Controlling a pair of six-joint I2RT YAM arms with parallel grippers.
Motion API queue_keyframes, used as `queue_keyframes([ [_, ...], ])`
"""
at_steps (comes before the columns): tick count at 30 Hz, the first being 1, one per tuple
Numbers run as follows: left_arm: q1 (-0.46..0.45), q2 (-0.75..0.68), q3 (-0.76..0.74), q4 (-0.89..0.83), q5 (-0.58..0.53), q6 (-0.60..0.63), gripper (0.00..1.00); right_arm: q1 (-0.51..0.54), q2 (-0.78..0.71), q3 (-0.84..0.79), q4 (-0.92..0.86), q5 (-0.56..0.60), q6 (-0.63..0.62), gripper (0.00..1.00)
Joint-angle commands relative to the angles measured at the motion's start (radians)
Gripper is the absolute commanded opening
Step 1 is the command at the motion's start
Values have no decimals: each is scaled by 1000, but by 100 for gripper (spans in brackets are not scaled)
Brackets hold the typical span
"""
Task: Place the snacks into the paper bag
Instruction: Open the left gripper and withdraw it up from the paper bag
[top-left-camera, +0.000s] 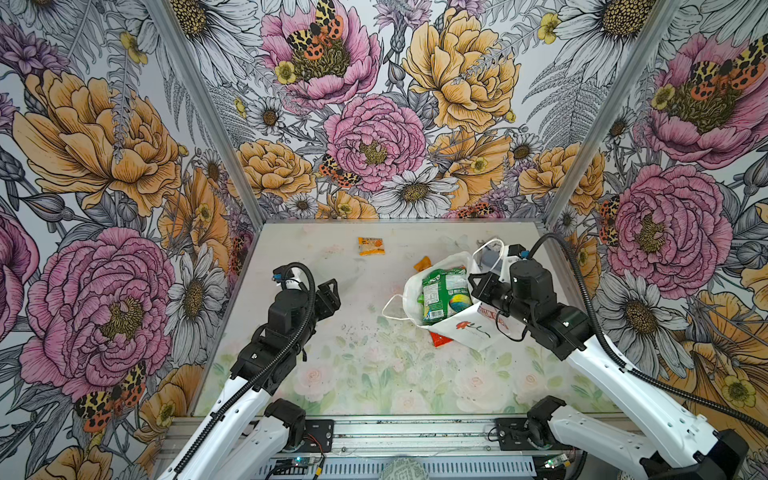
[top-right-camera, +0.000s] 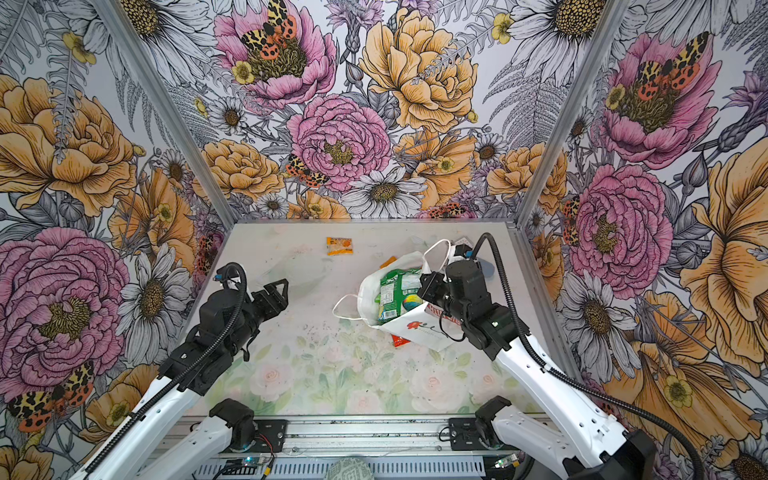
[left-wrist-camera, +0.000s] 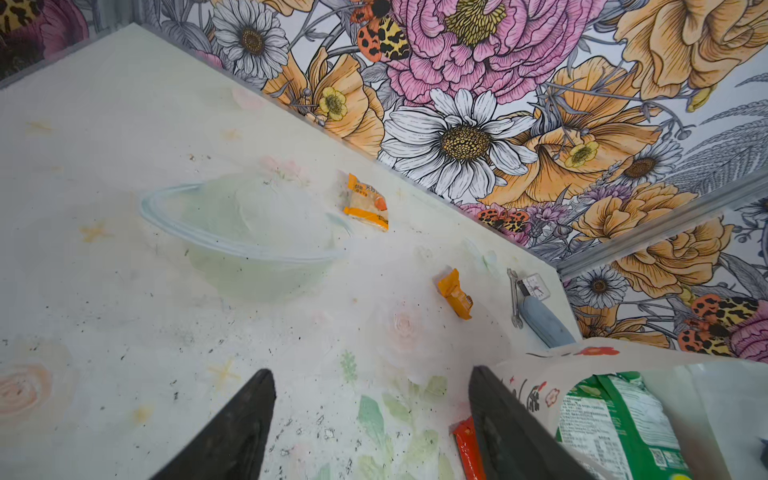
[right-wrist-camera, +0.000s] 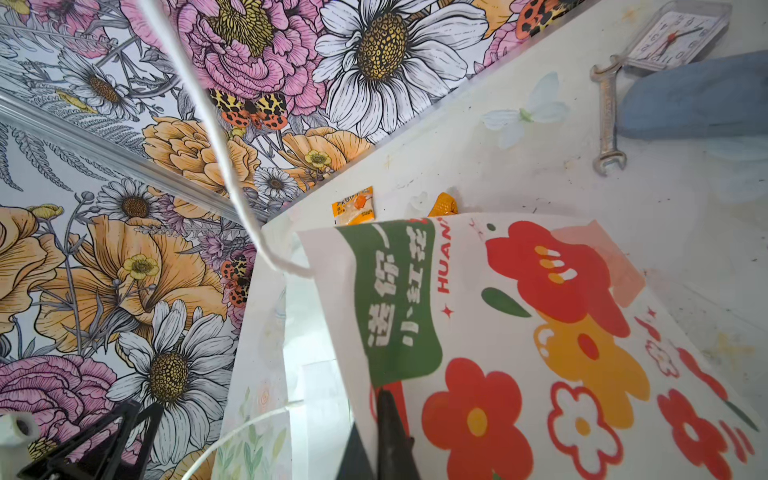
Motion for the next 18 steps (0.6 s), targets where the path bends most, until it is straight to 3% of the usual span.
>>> queue_keyframes([
  [1, 25, 11, -4, 5, 74, -16, 76, 1, -54, 4, 162, 39, 46, 0],
  [5, 41, 93, 15, 7, 87, -22, 76, -51, -114, -30, 108, 62, 58, 0],
  [10, 37, 252, 67, 8, 131, -48, 75, -216, -176, -84, 27, -53, 40, 0],
  [18, -67, 401, 119, 8, 110, -97, 75, -351, -214, -112, -64, -120, -68, 0],
])
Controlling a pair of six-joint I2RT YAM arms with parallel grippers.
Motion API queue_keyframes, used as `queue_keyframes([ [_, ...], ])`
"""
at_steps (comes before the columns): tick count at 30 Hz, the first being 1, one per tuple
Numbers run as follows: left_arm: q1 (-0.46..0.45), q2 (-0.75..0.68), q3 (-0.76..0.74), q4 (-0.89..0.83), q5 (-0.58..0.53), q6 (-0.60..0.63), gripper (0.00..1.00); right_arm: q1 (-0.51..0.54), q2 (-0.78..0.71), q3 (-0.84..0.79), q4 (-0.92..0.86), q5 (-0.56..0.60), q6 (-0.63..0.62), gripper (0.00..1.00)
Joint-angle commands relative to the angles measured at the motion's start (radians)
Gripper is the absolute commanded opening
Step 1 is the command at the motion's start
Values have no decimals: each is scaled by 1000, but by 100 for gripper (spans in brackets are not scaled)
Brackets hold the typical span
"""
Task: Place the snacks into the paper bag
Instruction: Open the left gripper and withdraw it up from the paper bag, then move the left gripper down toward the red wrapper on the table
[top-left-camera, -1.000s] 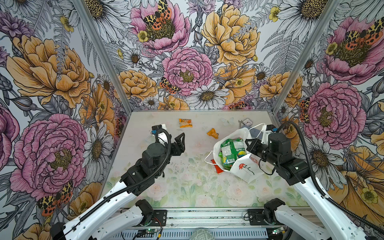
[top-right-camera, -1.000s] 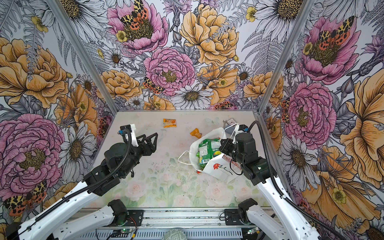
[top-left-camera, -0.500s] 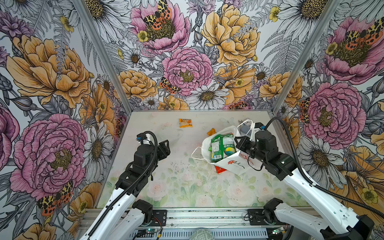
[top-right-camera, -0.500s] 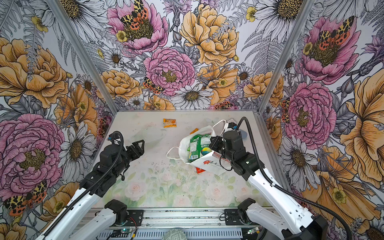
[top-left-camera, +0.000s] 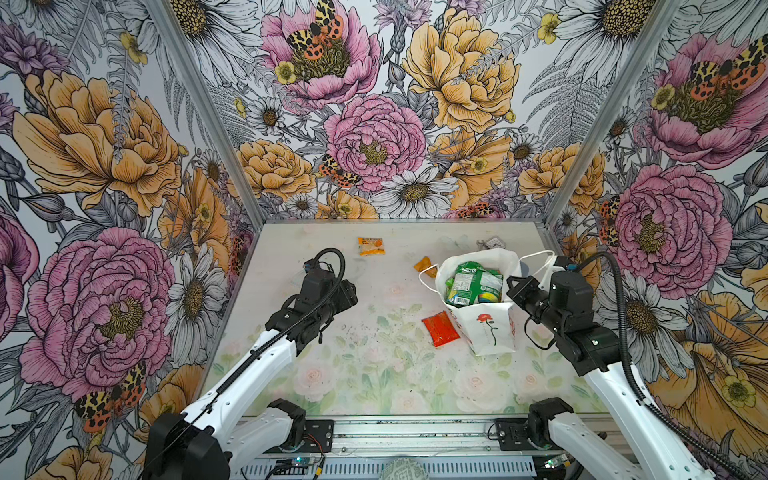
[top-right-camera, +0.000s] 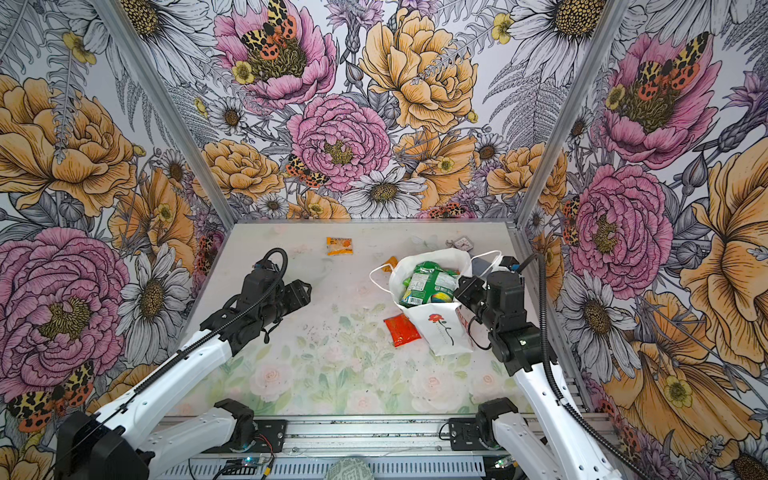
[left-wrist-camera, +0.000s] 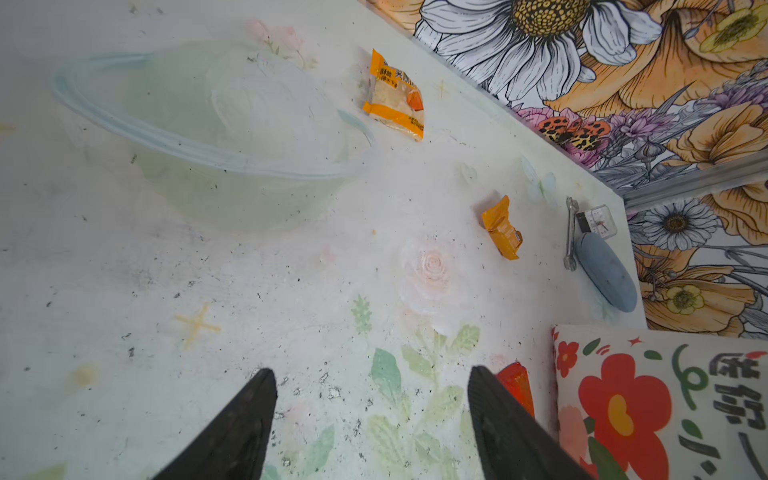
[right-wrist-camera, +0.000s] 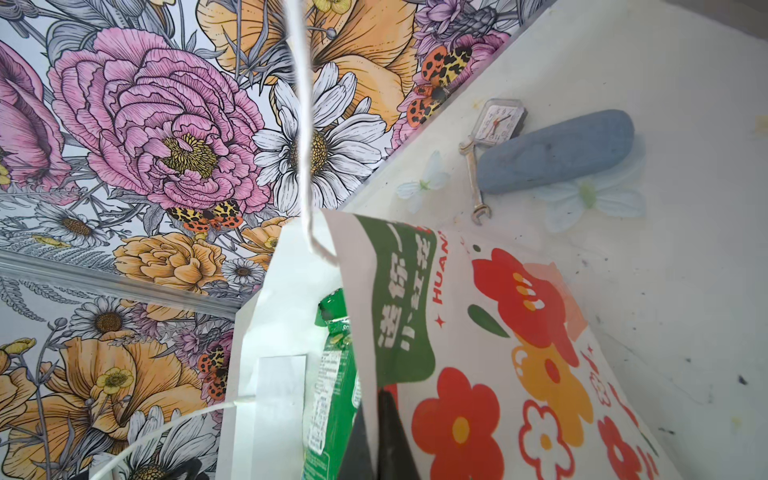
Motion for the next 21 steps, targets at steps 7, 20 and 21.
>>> queue_keyframes([
  [7, -167, 81, 33, 6, -26, -134, 75, -135, -35, 15, -57, -124, -184, 0],
  [20, -423, 276, 66, 80, -39, -334, 75, -246, -100, 5, -111, -150, -278, 0],
  [21, -440, 302, 77, 91, -36, -346, 75, -248, -106, 2, -111, -153, -275, 0],
])
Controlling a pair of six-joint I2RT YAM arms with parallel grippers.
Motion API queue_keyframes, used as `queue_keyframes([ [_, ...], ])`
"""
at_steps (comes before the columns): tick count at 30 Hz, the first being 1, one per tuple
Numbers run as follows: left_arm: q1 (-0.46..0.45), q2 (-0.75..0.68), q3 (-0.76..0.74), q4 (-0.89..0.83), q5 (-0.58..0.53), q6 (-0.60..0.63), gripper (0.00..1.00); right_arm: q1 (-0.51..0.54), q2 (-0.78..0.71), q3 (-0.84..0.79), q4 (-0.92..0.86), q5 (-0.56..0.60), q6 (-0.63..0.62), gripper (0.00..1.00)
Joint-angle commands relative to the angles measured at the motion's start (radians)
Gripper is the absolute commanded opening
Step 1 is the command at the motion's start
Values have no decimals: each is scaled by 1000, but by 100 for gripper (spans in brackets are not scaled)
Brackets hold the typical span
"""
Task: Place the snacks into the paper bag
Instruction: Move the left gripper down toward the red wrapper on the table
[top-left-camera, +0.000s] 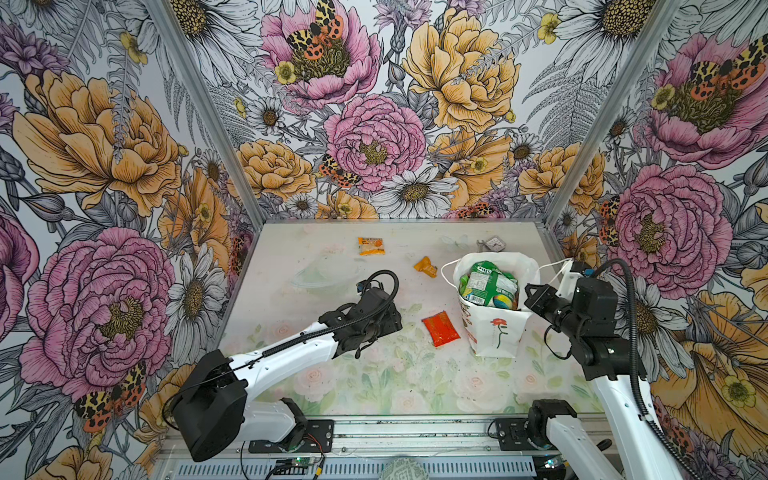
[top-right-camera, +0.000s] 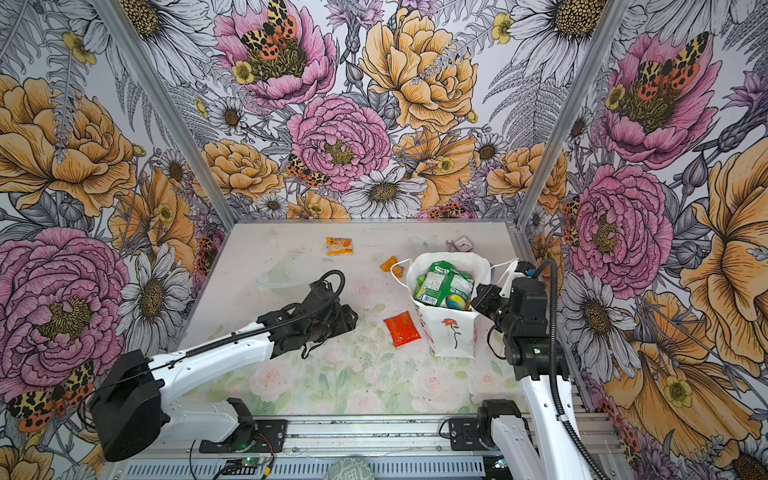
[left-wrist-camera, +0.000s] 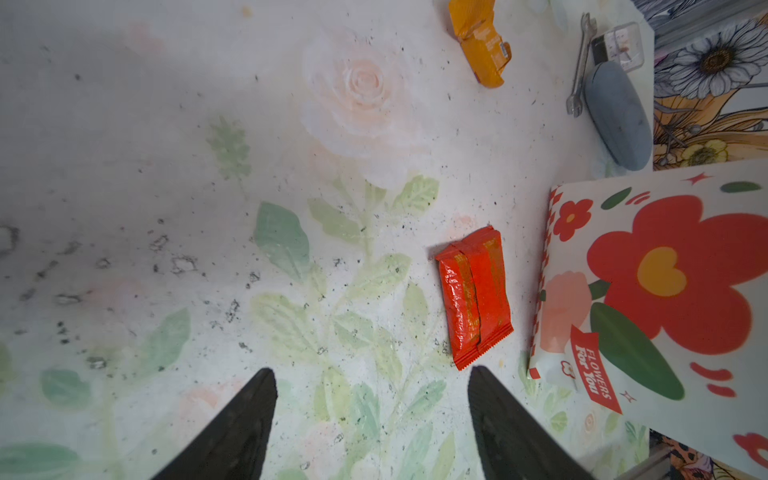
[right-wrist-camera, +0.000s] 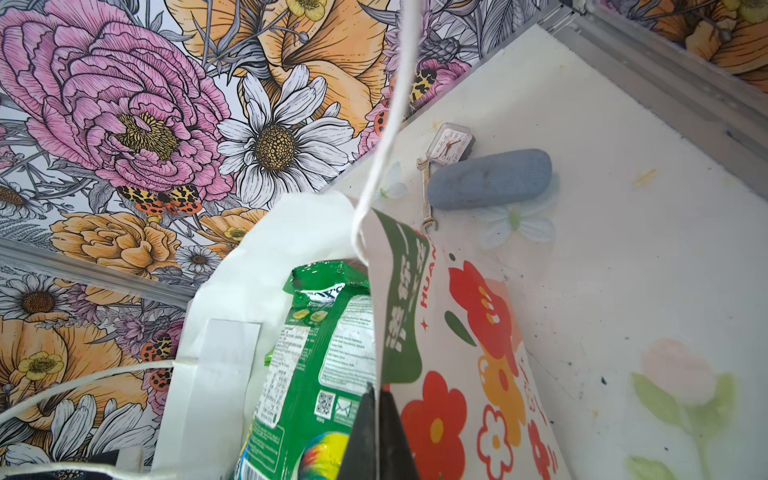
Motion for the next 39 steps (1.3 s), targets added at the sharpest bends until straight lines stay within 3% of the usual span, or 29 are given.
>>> queue_keyframes([
  [1, -47, 60, 53, 60, -8, -75, 75, -10, -34, 0, 16, -3, -36, 0],
  [13, -110, 400, 222, 173, 78, -97, 75, -10, -55, -16, 21, -57, 4, 0],
  [25, -109, 573, 315, 183, 113, -83, 60, -3, -70, -39, 32, -50, 8, 0],
  [31, -108, 624, 328, 193, 136, -88, 47, 0, -68, -40, 36, -56, 8, 0],
  [39, -99, 617, 279, 242, 132, -106, 20, 1, -63, -40, 36, -58, 9, 0],
])
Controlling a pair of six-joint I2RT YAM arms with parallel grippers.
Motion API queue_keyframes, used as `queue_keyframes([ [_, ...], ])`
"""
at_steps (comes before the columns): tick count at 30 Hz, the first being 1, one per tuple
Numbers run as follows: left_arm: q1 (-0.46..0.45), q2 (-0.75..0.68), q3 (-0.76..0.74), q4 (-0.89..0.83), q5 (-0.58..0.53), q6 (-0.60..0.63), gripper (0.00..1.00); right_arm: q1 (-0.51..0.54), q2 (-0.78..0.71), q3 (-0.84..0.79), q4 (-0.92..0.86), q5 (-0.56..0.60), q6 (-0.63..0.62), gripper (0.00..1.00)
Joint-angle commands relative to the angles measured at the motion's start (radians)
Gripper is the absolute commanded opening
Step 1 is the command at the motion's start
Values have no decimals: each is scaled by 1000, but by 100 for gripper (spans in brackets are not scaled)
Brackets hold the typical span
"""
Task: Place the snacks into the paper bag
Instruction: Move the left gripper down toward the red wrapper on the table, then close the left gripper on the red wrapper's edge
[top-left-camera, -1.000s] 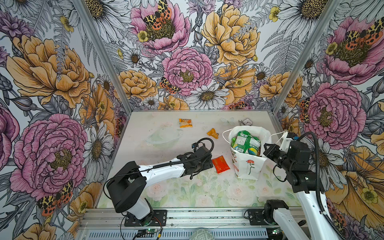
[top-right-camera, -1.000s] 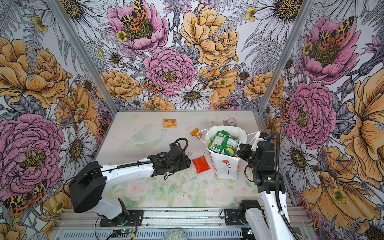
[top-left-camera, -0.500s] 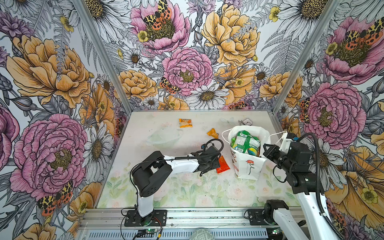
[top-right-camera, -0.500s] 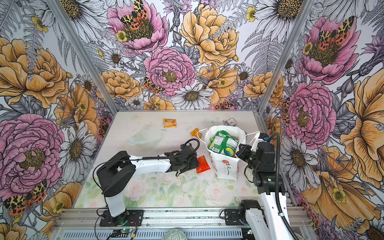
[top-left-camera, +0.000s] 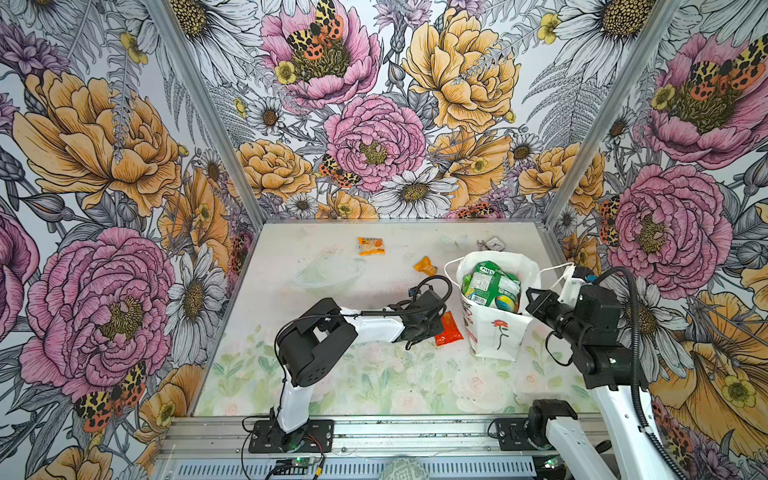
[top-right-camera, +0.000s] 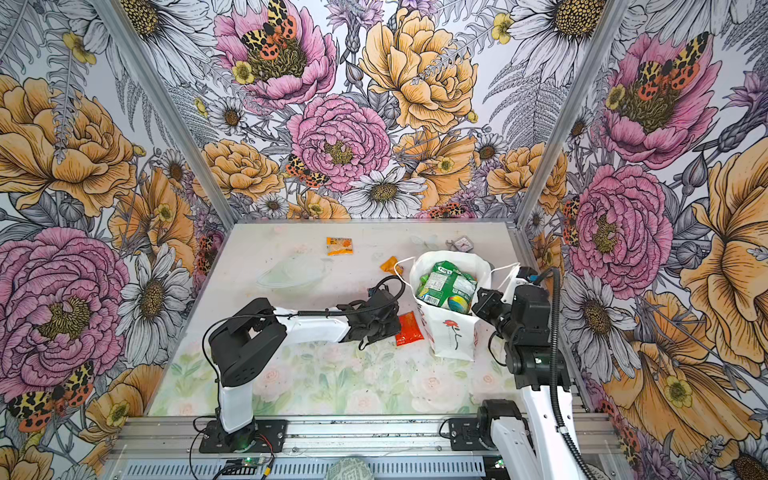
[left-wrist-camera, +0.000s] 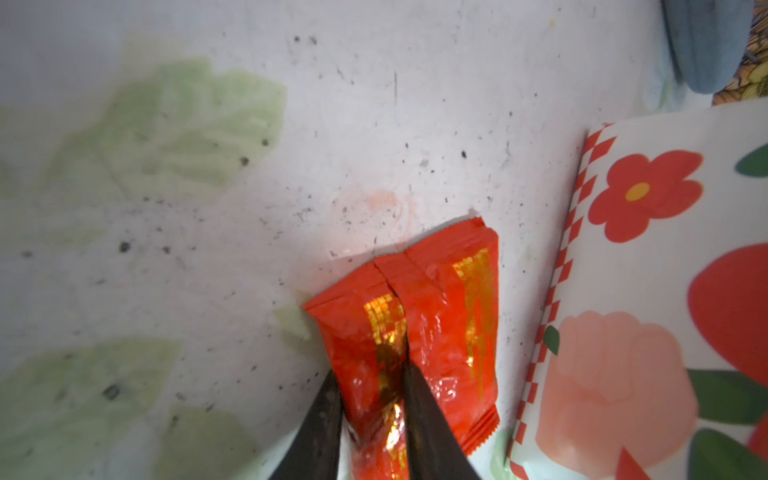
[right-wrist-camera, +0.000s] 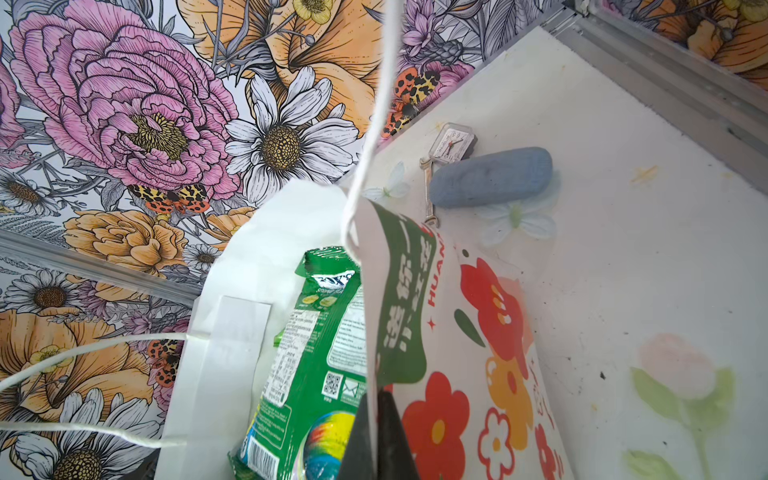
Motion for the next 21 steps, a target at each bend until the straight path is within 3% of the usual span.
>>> queue_keyframes([
  [1, 5, 12, -37, -11, 19, -1, 17, 6, -10, 0, 28, -30, 7, 0],
  [5, 6, -2, -46, -7, 10, 4, 4, 6, -6, 8, 28, -31, 9, 0],
  [21, 2, -97, -108, 28, -31, 44, 0, 4, 2, 6, 29, -33, 16, 0],
])
